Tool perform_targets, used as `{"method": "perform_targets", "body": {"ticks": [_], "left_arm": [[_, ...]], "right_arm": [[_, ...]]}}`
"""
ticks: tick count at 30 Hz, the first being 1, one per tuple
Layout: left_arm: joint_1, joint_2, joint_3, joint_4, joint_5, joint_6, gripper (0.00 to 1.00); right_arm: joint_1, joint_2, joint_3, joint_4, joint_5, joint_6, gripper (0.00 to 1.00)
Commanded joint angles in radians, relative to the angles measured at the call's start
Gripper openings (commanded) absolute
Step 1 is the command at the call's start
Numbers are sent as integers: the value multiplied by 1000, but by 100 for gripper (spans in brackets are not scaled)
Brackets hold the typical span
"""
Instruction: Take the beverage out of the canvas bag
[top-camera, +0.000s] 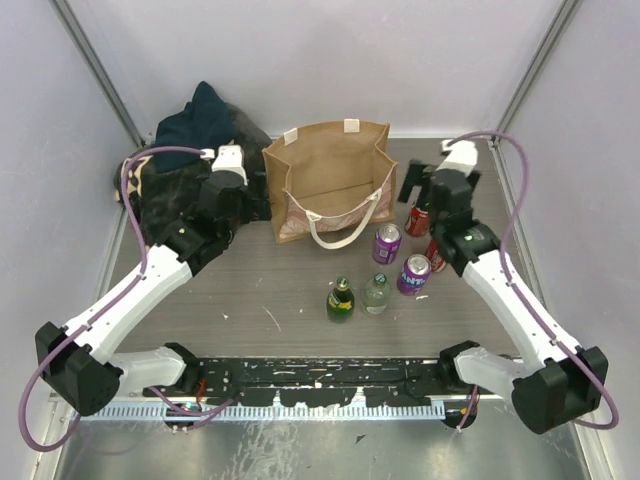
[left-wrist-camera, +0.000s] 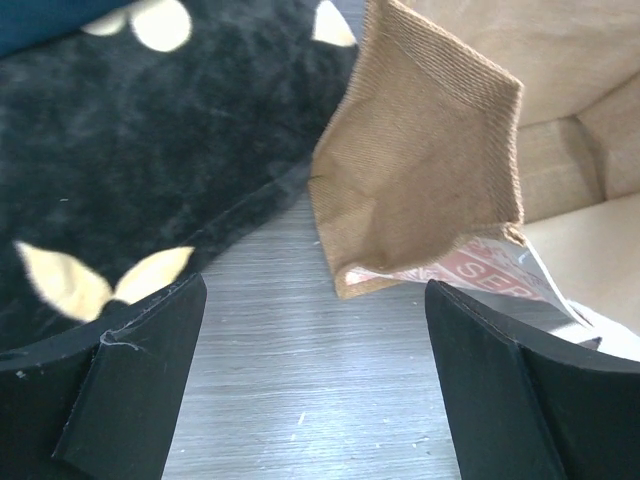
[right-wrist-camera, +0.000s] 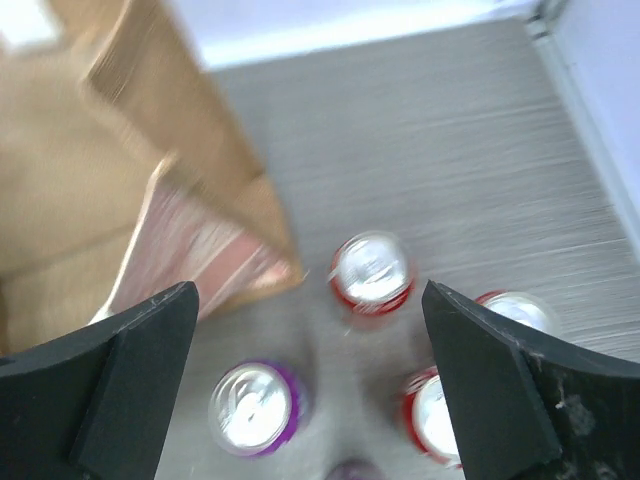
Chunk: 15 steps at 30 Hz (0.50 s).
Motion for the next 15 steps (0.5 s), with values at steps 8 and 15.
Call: {"method": "perform_targets", "body": {"ticks": [8,15], "left_arm": [[5,-86,1,-27,-229,50,98],[9,-146,-68,58,-380,163,98]], "right_arm": [[-623,67,121,60,-168,76,100],[-814,107,132,95,-153,50,100]]}}
